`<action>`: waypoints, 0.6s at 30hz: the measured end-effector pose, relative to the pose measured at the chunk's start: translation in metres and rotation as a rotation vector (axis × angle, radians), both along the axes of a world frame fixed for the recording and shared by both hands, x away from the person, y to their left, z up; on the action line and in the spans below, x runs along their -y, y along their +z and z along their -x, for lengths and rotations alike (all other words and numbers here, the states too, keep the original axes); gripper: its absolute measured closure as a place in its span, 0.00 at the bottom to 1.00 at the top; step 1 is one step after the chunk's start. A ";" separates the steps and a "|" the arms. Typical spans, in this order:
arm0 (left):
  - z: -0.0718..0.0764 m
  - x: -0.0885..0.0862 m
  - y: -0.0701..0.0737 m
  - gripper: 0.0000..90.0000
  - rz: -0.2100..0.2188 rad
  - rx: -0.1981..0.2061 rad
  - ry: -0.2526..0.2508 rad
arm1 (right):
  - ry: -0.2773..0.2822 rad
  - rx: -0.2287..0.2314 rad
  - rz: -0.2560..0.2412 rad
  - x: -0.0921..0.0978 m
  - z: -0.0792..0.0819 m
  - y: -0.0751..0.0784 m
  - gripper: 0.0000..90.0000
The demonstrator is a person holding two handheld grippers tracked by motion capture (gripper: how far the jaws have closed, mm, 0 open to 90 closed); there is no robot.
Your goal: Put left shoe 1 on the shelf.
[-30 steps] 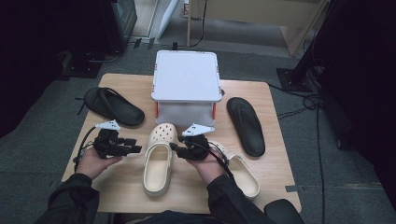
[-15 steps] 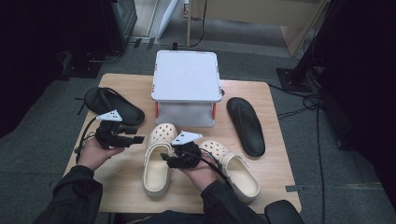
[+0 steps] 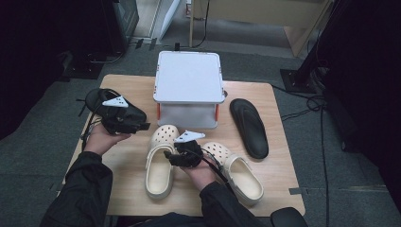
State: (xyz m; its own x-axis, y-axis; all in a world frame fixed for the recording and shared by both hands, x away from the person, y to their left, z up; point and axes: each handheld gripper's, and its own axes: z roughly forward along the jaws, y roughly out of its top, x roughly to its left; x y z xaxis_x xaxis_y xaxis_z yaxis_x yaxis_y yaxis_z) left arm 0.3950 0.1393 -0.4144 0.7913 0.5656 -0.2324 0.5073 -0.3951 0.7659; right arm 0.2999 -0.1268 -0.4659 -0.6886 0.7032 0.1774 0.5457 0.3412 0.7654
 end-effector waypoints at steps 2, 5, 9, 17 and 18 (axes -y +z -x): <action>-0.003 0.000 0.003 0.45 0.006 0.005 -0.002 | -0.005 -0.001 -0.008 0.002 0.001 0.001 0.59; -0.010 0.002 0.008 0.45 0.002 0.010 -0.011 | -0.020 0.015 -0.012 0.002 0.004 0.004 0.69; -0.019 0.006 0.018 0.46 0.015 0.024 -0.020 | -0.045 0.036 -0.001 0.005 0.006 0.008 0.77; -0.023 0.005 0.026 0.43 0.033 0.034 -0.006 | -0.067 0.042 0.016 0.009 0.003 0.012 0.83; -0.023 0.005 0.027 0.43 0.037 0.036 -0.006 | -0.069 0.036 0.019 0.008 0.002 0.013 0.83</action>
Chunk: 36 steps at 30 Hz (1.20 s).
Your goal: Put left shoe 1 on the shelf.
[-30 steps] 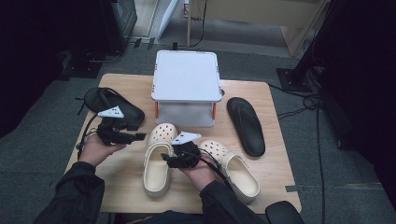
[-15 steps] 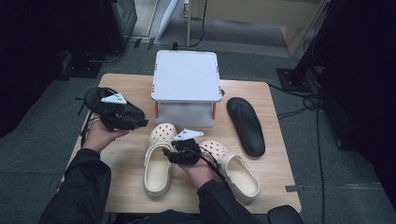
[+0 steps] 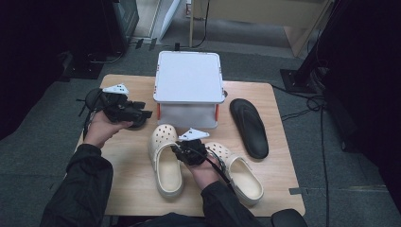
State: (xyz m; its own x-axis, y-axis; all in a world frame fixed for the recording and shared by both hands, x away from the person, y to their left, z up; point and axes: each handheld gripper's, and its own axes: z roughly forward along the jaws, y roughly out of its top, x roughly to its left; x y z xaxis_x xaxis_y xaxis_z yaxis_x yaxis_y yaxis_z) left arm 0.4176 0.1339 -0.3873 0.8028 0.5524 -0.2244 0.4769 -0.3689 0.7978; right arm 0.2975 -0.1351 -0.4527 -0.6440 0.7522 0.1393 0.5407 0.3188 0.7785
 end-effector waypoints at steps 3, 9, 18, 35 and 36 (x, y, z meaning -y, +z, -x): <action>0.001 0.002 0.007 0.44 0.007 0.001 -0.009 | -0.004 -0.008 -0.010 0.000 -0.001 0.002 0.84; 0.000 0.012 0.022 0.43 -0.012 0.005 -0.036 | -0.007 -0.018 -0.014 0.003 -0.005 0.010 0.84; -0.009 0.019 0.032 0.55 0.027 0.022 -0.071 | -0.046 0.012 0.016 0.010 -0.018 0.024 0.84; -0.047 0.039 0.032 0.82 -0.019 0.018 -0.042 | -0.152 0.022 0.032 0.021 -0.066 0.032 0.84; -0.048 0.040 0.031 0.82 -0.026 0.016 -0.044 | -0.157 0.021 0.032 0.020 -0.069 0.031 0.84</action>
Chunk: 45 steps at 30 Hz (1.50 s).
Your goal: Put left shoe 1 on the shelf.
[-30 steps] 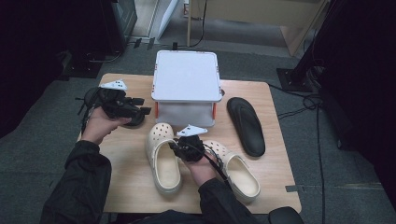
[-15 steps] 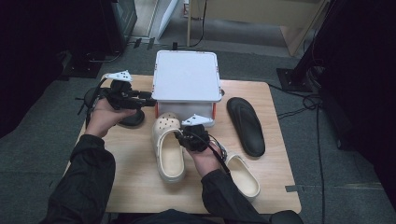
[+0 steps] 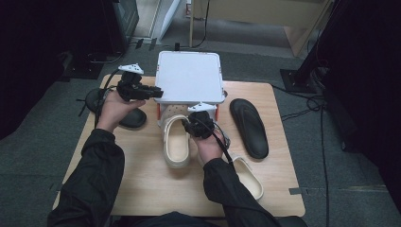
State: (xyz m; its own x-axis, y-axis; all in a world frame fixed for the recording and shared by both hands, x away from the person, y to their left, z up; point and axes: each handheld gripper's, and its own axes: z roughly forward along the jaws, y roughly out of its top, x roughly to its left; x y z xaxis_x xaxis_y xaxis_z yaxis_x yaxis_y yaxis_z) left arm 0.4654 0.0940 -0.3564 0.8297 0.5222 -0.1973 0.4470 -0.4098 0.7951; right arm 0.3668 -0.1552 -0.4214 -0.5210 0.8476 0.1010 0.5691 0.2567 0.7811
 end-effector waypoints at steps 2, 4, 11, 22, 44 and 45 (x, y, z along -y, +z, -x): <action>-0.001 0.000 -0.002 0.82 0.002 0.005 -0.001 | -0.008 0.001 0.011 -0.002 -0.007 -0.002 0.84; -0.001 -0.001 -0.003 0.82 0.011 0.002 -0.005 | -0.020 0.002 0.025 -0.004 -0.012 -0.004 0.84; 0.002 -0.001 -0.005 0.83 0.012 0.025 -0.008 | -0.044 -0.013 0.031 -0.009 -0.023 -0.014 0.83; 0.004 0.000 -0.007 0.85 0.025 0.028 0.006 | -0.007 -0.035 0.008 -0.011 -0.024 -0.020 0.65; 0.007 0.001 -0.006 0.88 0.024 0.017 0.012 | 0.161 -0.048 -0.115 -0.005 0.040 0.001 0.80; 0.007 0.001 -0.006 0.88 0.024 0.017 0.012 | 0.166 -0.053 -0.121 -0.006 0.043 -0.001 0.81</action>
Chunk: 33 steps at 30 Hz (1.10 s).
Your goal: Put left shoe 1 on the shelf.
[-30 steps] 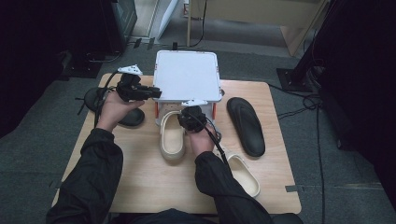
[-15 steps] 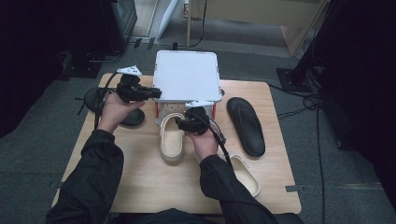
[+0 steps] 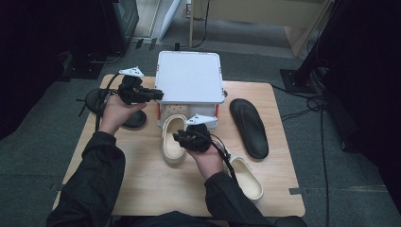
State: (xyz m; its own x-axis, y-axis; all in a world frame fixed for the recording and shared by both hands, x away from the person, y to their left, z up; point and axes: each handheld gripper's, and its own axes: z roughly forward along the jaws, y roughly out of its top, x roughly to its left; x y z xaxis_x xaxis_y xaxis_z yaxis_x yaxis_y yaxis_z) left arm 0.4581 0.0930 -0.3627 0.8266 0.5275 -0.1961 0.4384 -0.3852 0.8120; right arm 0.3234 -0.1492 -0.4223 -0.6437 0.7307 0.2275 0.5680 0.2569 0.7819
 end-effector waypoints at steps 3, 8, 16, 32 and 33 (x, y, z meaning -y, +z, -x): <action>0.000 0.000 0.000 0.88 -0.002 0.000 0.001 | 0.025 -0.011 0.015 -0.004 0.011 -0.009 0.83; 0.000 0.000 0.000 0.87 0.004 -0.004 0.002 | 0.058 -0.023 0.023 -0.007 0.025 -0.021 0.83; 0.001 0.000 0.000 0.87 0.005 -0.005 0.000 | 0.103 -0.026 0.034 -0.010 0.044 -0.035 0.84; 0.002 0.000 -0.001 0.87 0.010 0.001 0.000 | 0.100 -0.036 0.136 -0.013 0.059 -0.078 0.86; 0.002 -0.001 -0.002 0.87 0.013 0.001 -0.001 | 0.104 -0.035 0.131 -0.013 0.058 -0.079 0.87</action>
